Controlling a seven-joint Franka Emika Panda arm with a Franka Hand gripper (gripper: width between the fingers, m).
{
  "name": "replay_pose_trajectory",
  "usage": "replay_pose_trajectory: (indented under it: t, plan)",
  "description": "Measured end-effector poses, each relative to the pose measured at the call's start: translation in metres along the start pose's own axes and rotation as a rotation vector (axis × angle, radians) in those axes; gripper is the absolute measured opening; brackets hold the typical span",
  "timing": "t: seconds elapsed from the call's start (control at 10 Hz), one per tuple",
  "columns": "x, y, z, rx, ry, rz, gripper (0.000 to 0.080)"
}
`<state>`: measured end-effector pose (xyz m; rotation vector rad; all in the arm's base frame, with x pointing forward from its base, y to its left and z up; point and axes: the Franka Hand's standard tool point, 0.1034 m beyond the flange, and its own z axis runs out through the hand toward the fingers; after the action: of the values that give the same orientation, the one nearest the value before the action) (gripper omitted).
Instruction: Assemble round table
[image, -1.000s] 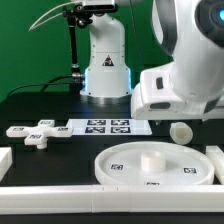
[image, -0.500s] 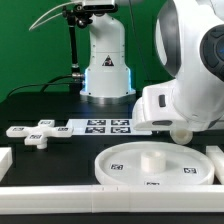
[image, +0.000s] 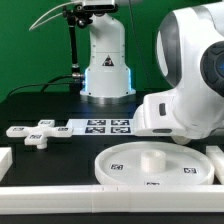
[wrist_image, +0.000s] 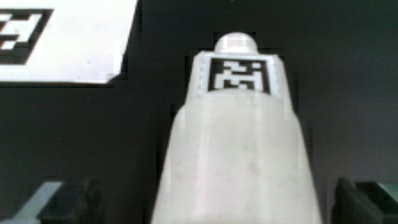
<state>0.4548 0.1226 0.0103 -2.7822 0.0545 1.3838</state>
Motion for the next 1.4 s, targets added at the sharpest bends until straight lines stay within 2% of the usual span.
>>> replay_pose_trajectory:
  t: [0.3, 0.4, 0.5, 0.9, 1.0, 1.1, 1.3, 1.4]
  plan:
    - [0.003, -0.001, 0.001, 0.001, 0.014, -0.007, 0.0629]
    - [0.003, -0.001, 0.001, 0.001, 0.014, -0.007, 0.0460]
    - [0.003, -0.001, 0.001, 0.001, 0.014, -0.007, 0.0409]
    - [0.002, 0.000, -0.001, 0.000, 0.017, -0.015, 0.0409]
    - [-0.001, 0.001, -0.007, -0.002, 0.023, -0.040, 0.0409]
    - [-0.012, 0.004, -0.020, -0.003, 0.015, -0.078, 0.0409]
    - [-0.035, 0.012, -0.053, -0.002, 0.009, -0.147, 0.0409]
    - [-0.040, 0.012, -0.067, -0.009, 0.026, -0.181, 0.0410]
